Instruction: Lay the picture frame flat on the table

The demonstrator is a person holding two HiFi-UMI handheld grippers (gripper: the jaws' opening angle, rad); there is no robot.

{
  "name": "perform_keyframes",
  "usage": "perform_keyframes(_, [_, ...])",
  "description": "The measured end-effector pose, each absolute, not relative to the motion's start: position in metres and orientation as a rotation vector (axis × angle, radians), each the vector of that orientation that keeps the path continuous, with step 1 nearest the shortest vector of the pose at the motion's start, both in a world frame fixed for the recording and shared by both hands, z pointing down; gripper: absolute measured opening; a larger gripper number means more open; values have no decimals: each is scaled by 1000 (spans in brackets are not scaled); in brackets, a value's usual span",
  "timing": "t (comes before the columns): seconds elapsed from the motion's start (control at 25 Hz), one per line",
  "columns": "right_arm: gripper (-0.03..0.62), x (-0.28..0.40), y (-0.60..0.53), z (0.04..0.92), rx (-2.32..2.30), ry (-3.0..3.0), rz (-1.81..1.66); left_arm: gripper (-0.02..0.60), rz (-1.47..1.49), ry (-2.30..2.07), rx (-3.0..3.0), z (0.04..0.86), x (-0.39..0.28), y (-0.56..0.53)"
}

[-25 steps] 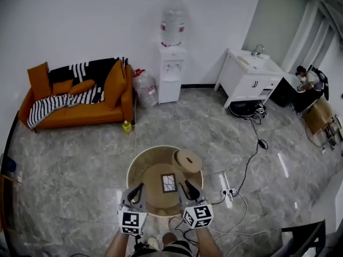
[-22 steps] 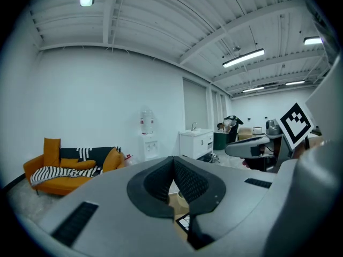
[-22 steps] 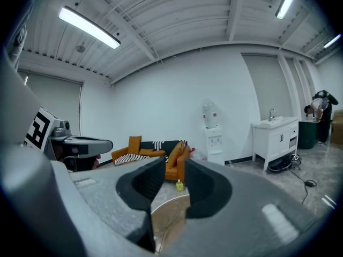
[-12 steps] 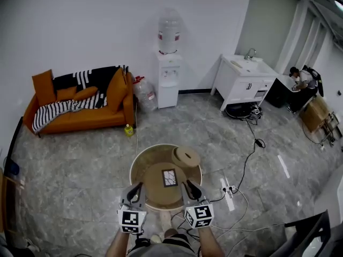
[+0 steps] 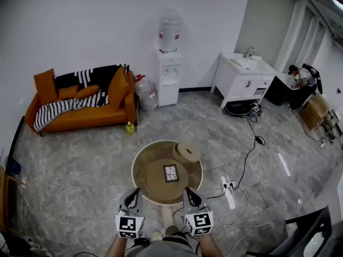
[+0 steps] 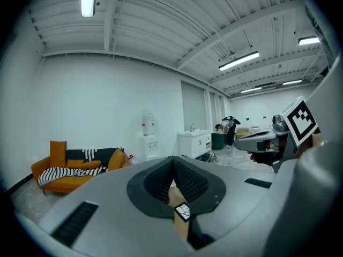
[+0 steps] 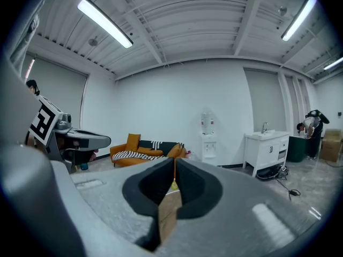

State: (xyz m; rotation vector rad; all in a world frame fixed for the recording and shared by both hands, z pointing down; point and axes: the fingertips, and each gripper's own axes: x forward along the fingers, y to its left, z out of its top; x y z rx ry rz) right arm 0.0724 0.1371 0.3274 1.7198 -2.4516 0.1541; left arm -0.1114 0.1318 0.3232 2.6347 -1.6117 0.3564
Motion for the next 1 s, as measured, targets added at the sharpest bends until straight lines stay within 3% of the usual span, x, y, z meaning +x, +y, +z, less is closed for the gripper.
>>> perform_keyframes(1.0, [0, 59, 153, 327, 1709, -2477, 145, 16, 357, -1601, 2632, 331, -120, 145])
